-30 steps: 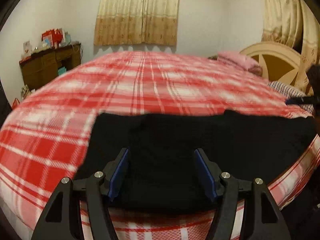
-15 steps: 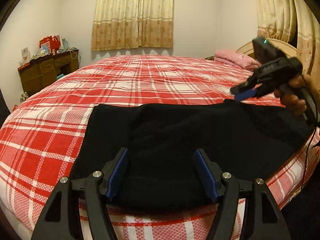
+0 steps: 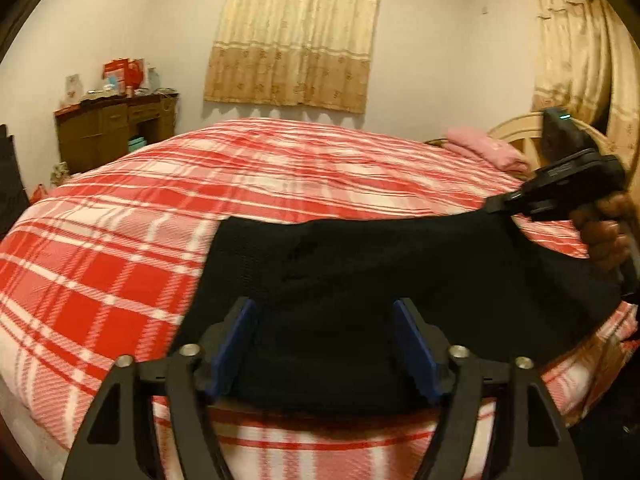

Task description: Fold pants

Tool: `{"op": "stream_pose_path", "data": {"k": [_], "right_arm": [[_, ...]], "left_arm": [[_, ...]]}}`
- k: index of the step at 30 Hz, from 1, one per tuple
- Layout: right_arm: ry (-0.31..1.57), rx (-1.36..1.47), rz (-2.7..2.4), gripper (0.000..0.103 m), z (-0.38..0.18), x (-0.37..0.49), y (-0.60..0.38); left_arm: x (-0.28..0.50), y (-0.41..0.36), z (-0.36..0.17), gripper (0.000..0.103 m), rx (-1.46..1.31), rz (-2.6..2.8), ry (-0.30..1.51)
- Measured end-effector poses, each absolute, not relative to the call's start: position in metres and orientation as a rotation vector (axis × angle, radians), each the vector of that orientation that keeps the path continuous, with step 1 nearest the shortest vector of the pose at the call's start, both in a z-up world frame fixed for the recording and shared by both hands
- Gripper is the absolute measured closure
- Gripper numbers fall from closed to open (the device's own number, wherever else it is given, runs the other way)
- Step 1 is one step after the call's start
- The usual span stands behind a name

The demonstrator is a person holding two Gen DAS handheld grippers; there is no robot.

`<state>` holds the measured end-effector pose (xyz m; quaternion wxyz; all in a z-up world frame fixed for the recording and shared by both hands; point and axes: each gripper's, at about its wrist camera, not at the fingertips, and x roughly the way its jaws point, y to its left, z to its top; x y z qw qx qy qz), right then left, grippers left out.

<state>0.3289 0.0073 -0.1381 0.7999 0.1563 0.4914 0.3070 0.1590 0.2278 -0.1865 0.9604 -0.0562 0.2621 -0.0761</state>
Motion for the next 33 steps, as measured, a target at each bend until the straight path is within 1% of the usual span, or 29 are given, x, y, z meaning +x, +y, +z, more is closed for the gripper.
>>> {"op": "stream_pose_path", "data": {"k": [3, 7, 10, 12, 14, 15, 18, 20, 25, 28, 33], "right_arm": [[1.020, 0.351, 0.644, 0.096, -0.132, 0.328, 0.003], [1.094, 0.294, 0.528, 0.096, -0.169, 0.347, 0.012], [1.101, 0.330, 0.516, 0.096, -0.184, 0.351, 0.011], [1.094, 0.352, 0.530, 0.085, -0.182, 0.350, 0.006], [1.074, 0.359, 0.530, 0.057, -0.175, 0.343, -0.005], [1.056, 0.354, 0.520, 0.054, -0.170, 0.338, -0.012], [0.989, 0.308, 0.482, 0.053, -0.152, 0.314, -0.044], [0.956, 0.308, 0.458, 0.049, -0.142, 0.292, -0.081], [0.869, 0.329, 0.277, 0.048, -0.117, 0.226, -0.179], [0.792, 0.407, 0.108, 0.048, -0.095, 0.168, -0.253], [0.718, 0.570, -0.198, 0.046, -0.087, 0.089, -0.345]], "left_arm": [[0.160, 0.223, -0.192, 0.027, -0.075, -0.147, 0.524], [0.161, 0.213, -0.195, 0.025, 0.010, -0.129, 0.527], [0.160, 0.217, -0.193, 0.025, -0.010, -0.131, 0.528], [0.158, 0.219, -0.188, 0.025, -0.030, -0.125, 0.533], [0.156, 0.218, -0.182, 0.025, -0.040, -0.116, 0.531], [0.155, 0.217, -0.179, 0.025, -0.038, -0.118, 0.526], [0.152, 0.206, -0.165, 0.025, -0.016, -0.137, 0.507], [0.151, 0.197, -0.159, 0.025, -0.008, -0.162, 0.498], [0.159, 0.154, -0.152, 0.025, 0.037, -0.255, 0.521], [0.167, 0.120, -0.156, 0.025, 0.100, -0.315, 0.540], [0.184, 0.075, -0.160, 0.025, 0.155, -0.394, 0.574]]}}
